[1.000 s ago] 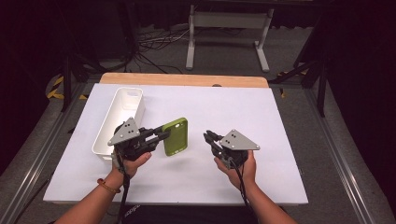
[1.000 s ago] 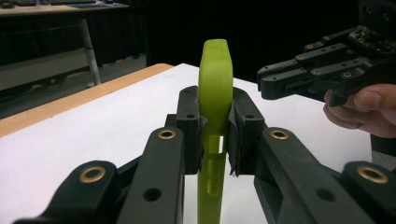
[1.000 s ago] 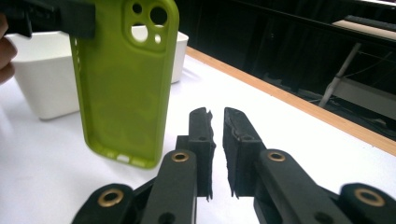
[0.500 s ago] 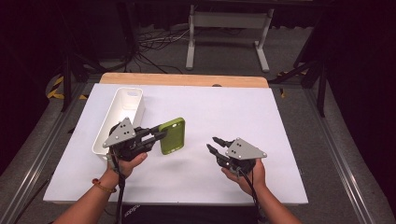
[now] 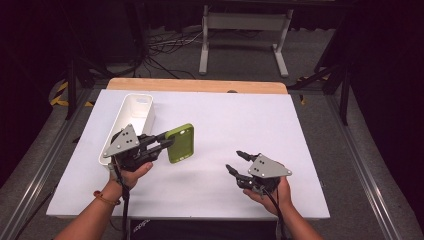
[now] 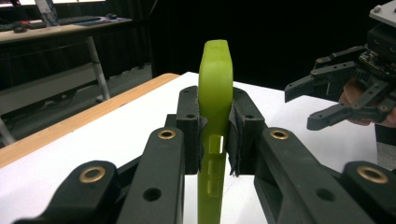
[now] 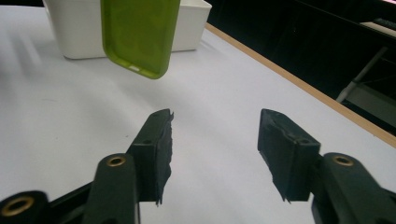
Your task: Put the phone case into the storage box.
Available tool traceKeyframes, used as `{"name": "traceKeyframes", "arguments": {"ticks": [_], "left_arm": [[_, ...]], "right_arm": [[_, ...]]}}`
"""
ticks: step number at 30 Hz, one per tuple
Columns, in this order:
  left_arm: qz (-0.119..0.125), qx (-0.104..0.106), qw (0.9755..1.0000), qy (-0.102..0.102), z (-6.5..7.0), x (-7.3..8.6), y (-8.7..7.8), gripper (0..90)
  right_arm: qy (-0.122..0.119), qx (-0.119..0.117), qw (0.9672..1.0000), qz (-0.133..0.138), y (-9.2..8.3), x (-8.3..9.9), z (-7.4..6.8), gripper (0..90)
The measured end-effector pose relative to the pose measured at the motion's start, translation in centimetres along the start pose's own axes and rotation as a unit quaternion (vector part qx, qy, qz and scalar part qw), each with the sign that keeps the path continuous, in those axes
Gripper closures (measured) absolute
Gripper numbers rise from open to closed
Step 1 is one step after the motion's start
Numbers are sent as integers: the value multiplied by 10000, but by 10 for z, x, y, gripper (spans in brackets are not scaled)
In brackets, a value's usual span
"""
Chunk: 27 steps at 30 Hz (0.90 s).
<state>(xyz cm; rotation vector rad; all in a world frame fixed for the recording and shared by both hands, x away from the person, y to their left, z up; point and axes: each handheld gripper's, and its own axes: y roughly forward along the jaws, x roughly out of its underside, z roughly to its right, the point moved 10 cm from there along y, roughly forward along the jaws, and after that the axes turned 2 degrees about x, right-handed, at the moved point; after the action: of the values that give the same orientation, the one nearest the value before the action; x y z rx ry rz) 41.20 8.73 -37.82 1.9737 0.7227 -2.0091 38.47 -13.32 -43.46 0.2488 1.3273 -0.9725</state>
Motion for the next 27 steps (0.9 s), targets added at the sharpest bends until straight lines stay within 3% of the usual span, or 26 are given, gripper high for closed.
{"name": "traceKeyframes", "arguments": {"ticks": [9,17,27], "left_arm": [[52,-49,9999,122,-5,-4,-10,774],[133,-69,9997,186,-10,-8,-18,774],[115,-8,9993,351,-11,-13,-22,774]], "right_arm": [[-168,239,9994,170,-4,8,1,290],[-145,299,9994,62,-1,20,2,154],[-149,381,9991,-98,4,29,6,136]]}}
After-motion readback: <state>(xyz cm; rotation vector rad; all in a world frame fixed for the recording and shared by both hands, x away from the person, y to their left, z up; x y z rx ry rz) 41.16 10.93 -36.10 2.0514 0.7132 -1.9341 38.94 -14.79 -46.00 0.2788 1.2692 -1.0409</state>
